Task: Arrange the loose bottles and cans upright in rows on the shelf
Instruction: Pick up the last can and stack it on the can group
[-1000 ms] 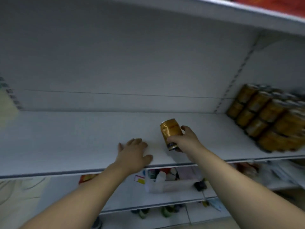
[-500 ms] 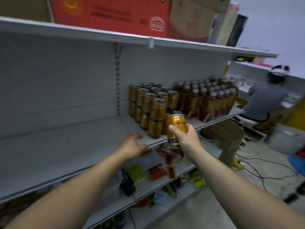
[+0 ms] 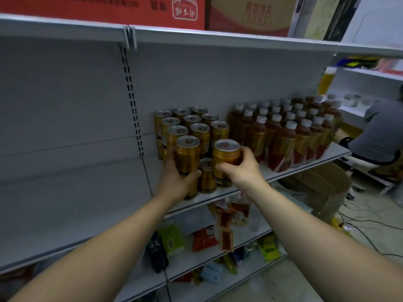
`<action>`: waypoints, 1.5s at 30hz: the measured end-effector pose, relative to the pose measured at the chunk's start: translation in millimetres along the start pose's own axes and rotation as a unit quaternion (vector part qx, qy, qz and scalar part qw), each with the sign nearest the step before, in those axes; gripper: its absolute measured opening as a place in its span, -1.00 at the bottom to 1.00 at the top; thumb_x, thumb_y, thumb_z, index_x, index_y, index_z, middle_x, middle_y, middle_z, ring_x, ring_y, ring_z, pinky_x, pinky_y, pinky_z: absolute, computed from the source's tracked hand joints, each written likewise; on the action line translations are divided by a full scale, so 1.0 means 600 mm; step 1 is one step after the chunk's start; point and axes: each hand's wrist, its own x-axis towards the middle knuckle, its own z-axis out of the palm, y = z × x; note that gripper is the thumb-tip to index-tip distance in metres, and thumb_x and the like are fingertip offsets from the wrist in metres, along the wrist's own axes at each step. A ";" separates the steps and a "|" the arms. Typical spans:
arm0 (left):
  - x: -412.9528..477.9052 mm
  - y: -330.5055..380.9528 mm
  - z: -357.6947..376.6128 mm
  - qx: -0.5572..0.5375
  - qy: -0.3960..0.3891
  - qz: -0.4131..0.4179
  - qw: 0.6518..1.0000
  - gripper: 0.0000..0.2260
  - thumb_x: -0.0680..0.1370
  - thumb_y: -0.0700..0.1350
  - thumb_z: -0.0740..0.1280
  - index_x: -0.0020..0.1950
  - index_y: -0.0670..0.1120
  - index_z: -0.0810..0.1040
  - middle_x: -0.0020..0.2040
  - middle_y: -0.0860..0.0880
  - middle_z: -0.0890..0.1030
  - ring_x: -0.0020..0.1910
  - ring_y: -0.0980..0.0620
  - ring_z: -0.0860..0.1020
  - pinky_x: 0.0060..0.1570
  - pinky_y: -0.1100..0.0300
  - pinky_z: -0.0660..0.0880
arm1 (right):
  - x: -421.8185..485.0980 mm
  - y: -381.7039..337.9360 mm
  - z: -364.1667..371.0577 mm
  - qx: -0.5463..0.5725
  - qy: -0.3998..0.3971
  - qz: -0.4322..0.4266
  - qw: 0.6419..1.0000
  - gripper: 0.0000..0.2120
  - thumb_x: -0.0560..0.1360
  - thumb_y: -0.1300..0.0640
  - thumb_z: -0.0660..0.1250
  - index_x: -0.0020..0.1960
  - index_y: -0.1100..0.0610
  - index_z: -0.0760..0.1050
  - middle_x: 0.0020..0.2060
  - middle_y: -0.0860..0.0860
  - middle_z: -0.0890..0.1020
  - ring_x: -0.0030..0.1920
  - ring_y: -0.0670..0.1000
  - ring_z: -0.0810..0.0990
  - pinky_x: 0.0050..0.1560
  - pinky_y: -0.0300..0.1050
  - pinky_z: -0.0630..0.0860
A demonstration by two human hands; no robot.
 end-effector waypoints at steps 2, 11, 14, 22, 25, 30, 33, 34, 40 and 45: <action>0.013 -0.015 0.015 -0.008 0.032 0.002 0.999 -0.15 0.31 0.08 0.50 0.48 0.06 0.11 0.40 -0.03 0.35 0.35 -0.01 0.38 0.30 -0.10 0.38 | 0.034 0.006 0.006 -0.023 -0.017 -0.030 0.999 -0.41 0.31 0.10 0.55 0.20 -0.07 0.31 -0.02 -0.18 0.50 -0.12 -0.25 0.48 -0.28 -0.46 0.36; 0.015 -0.063 0.048 -0.007 0.095 -0.026 0.995 -0.16 0.30 0.06 0.49 0.47 0.09 0.10 0.30 -0.03 0.30 0.29 0.03 0.39 0.28 -0.09 0.39 | 0.116 0.045 0.028 -0.041 -0.127 -0.113 0.985 -0.35 0.37 0.07 0.53 0.32 -0.19 0.28 0.01 -0.47 0.36 -0.11 -0.61 0.35 -0.21 -0.65 0.30; 0.016 -0.058 0.055 -0.025 0.113 -0.021 0.993 -0.21 0.30 0.00 0.50 0.43 0.11 0.16 0.31 -0.05 0.37 0.28 0.06 0.43 0.25 -0.06 0.43 | 0.129 0.056 0.024 -0.073 -0.143 -0.171 0.972 -0.32 0.35 -0.01 0.53 0.37 -0.14 0.29 0.02 -0.50 0.35 -0.03 -0.63 0.31 -0.15 -0.66 0.27; 0.010 -0.012 0.062 -0.036 0.160 -0.065 0.984 -0.30 0.33 -0.18 0.54 0.22 0.25 0.19 0.10 0.25 0.43 -0.03 0.49 0.44 -0.10 0.45 0.42 | 0.168 0.063 0.000 -0.158 -0.232 -0.249 0.927 -0.22 0.24 -0.37 0.38 0.37 -0.26 0.14 0.37 -0.15 0.38 0.34 -0.06 0.37 0.28 0.03 0.40; 0.016 0.023 0.052 -0.055 0.181 -0.087 0.978 -0.21 0.32 0.01 0.50 0.43 0.05 0.13 0.18 0.09 0.42 0.05 0.31 0.46 -0.07 0.39 0.43 | 0.193 0.044 -0.016 -0.162 -0.134 -0.313 0.926 -0.14 0.26 -0.45 0.25 0.45 -0.09 0.15 0.40 -0.02 0.31 0.38 -0.03 0.23 0.32 -0.09 0.22; 0.057 0.067 0.048 -0.099 0.248 -0.102 0.958 -0.37 0.45 0.28 0.17 0.47 0.07 0.20 0.38 -0.02 0.41 0.32 -0.01 0.41 0.32 -0.06 0.34 | 0.235 0.015 -0.013 -0.243 -0.229 -0.280 0.900 0.05 0.22 -0.56 0.13 0.54 -0.04 -0.02 0.55 -0.03 -0.02 0.51 0.01 -0.10 0.46 0.07 -0.03; 0.064 0.065 0.058 -0.137 0.230 -0.079 0.960 -0.55 0.58 0.20 0.10 0.44 0.08 0.30 0.34 -0.02 0.47 0.29 0.00 0.45 0.31 -0.09 0.35 | 0.236 0.025 -0.009 -0.239 -0.263 -0.271 0.895 -0.04 0.30 -0.51 0.19 0.54 -0.08 0.02 0.55 -0.08 -0.05 0.49 -0.07 -0.15 0.38 -0.06 -0.13; 0.063 0.061 0.056 -0.141 0.224 -0.076 0.961 -0.56 0.58 0.20 0.10 0.41 0.08 0.34 0.31 -0.01 0.50 0.27 0.01 0.47 0.29 -0.06 0.38 | 0.238 0.025 -0.010 -0.243 -0.265 -0.270 0.893 -0.01 0.26 -0.55 0.16 0.54 -0.09 0.03 0.54 -0.09 -0.05 0.49 -0.07 -0.15 0.37 -0.07 -0.13; 0.113 0.062 0.000 -0.214 0.242 -0.127 0.938 -0.64 0.59 0.23 0.03 0.10 0.10 0.53 0.04 0.13 0.61 -0.04 0.22 0.57 -0.17 0.25 0.48 | 0.292 -0.017 0.005 -0.202 -0.181 -0.276 0.922 -0.24 0.37 -0.43 0.14 0.38 0.04 0.39 0.38 0.07 0.39 0.38 0.10 0.30 0.34 -0.06 0.22; 0.199 0.078 -0.041 -0.219 0.202 -0.209 0.931 -0.42 0.51 0.35 0.06 0.42 0.06 0.32 0.39 0.03 0.36 0.14 0.07 0.39 0.12 0.11 0.34 | 0.369 -0.056 0.041 -0.152 -0.266 -0.133 0.943 -0.51 0.35 -0.35 0.29 0.15 -0.07 0.48 0.16 -0.06 0.54 0.11 -0.02 0.53 -0.03 -0.16 0.46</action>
